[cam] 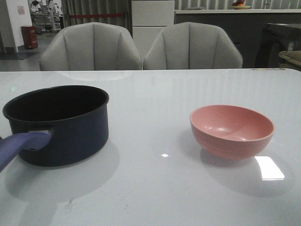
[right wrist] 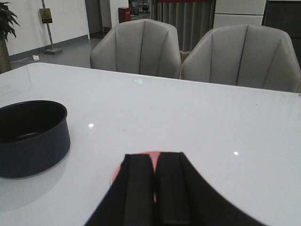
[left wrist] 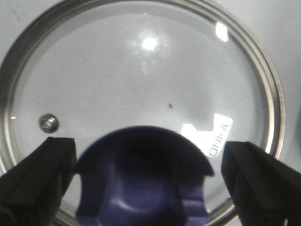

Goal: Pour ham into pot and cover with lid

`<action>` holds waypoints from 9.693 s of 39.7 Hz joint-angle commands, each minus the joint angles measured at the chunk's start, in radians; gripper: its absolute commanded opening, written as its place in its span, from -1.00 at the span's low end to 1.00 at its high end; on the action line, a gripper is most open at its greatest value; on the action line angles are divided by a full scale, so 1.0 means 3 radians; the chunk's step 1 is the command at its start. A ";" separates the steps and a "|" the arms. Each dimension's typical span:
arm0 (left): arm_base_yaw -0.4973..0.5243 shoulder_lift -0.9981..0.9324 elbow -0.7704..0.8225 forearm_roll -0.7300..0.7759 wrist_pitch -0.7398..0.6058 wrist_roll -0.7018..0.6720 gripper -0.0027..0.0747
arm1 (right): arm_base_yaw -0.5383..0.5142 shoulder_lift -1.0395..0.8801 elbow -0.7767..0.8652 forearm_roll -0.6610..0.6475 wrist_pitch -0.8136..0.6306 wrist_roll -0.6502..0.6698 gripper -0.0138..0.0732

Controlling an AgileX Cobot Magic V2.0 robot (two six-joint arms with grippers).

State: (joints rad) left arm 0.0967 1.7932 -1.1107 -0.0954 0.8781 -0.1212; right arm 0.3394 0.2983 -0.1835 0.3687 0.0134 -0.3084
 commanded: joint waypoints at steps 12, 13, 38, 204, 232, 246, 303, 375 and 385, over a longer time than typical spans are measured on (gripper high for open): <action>0.0008 0.0055 -0.0123 -0.0014 0.0048 -0.0028 -0.14 | -0.0003 0.0019 -0.0080 0.0009 -0.0237 -0.0021 -0.34; 0.0008 0.0055 -0.0128 -0.0009 0.0067 -0.0028 -0.22 | -0.0003 0.0019 -0.0080 0.0009 -0.0237 -0.0021 -0.34; 0.0008 -0.0159 -0.0609 -0.0009 0.0352 0.0075 -0.64 | -0.0003 0.0019 -0.0080 0.0009 -0.0237 -0.0021 -0.34; -0.1429 -0.3869 0.1363 0.0070 -0.1431 0.0454 0.51 | -0.0003 0.0019 -0.0080 0.0009 -0.0237 -0.0021 -0.34; -0.1429 -0.5606 0.2545 0.0064 -0.1671 0.0454 -0.64 | -0.0003 0.0019 -0.0080 0.0009 -0.0237 -0.0021 -0.34; -0.1429 -0.5606 0.2545 0.0064 -0.1645 0.0454 -0.64 | -0.0003 0.0019 -0.0080 0.0009 -0.0237 -0.0021 -0.34; -0.0495 -0.6062 0.3825 0.0296 -0.3133 0.0242 -0.64 | -0.0003 0.0019 -0.0080 0.0009 -0.0230 -0.0021 -0.34; -0.0495 -0.6062 0.3825 0.0296 -0.3133 0.0242 -0.64 | -0.0777 -0.1087 0.0731 -0.1400 -0.0080 0.1329 -0.34; -0.0495 -0.6062 0.3825 0.0296 -0.3133 0.0242 -0.64 | -0.0777 -0.1087 0.0731 -0.1400 -0.0080 0.1329 -0.34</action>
State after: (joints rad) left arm -0.0549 -0.0057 0.0064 0.0000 0.0127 -0.0396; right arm 0.1120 -0.0088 0.0250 -0.0379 0.0583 0.0889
